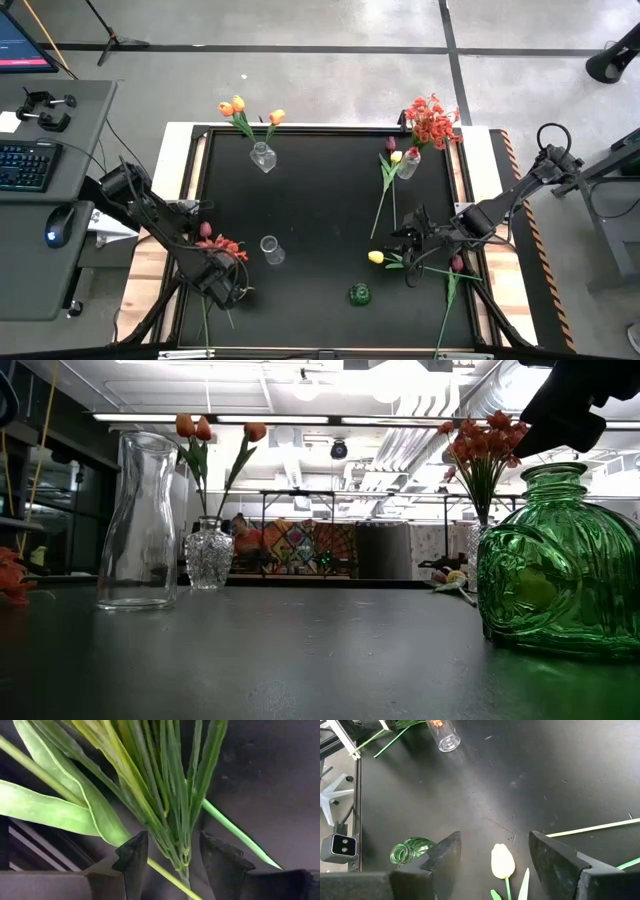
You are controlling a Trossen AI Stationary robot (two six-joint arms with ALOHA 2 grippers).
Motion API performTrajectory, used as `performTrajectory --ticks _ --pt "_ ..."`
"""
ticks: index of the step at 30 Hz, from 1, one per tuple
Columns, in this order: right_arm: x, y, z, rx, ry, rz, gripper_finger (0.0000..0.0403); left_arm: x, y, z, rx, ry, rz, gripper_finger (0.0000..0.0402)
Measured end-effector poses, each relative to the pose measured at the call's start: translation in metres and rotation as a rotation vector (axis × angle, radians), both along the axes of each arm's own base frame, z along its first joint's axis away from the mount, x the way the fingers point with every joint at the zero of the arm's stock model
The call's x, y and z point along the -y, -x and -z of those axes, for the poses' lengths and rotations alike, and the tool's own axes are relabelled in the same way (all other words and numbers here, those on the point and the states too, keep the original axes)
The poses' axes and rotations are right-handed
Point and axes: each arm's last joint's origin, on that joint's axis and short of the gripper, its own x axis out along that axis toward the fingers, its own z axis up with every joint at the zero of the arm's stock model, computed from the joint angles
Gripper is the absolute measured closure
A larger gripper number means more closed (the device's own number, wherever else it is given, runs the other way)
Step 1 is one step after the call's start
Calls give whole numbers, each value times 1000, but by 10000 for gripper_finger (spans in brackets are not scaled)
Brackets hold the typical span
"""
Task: Sort flowers into vase by color
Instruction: Put the red flowers into the top right transparent vase
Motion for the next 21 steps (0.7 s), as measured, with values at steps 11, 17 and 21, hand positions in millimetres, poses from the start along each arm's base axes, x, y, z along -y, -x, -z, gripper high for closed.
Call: performTrajectory --ticks 11,17,21 --pt "0 0 0 1 0 0 181 3 -4 12 -36 -9 -10 236" --pt "0 0 0 0 0 0 181 3 -5 9 -7 1 -2 326" --pt "0 0 0 -2 1 0 181 0 -3 2 30 -11 -24 388"
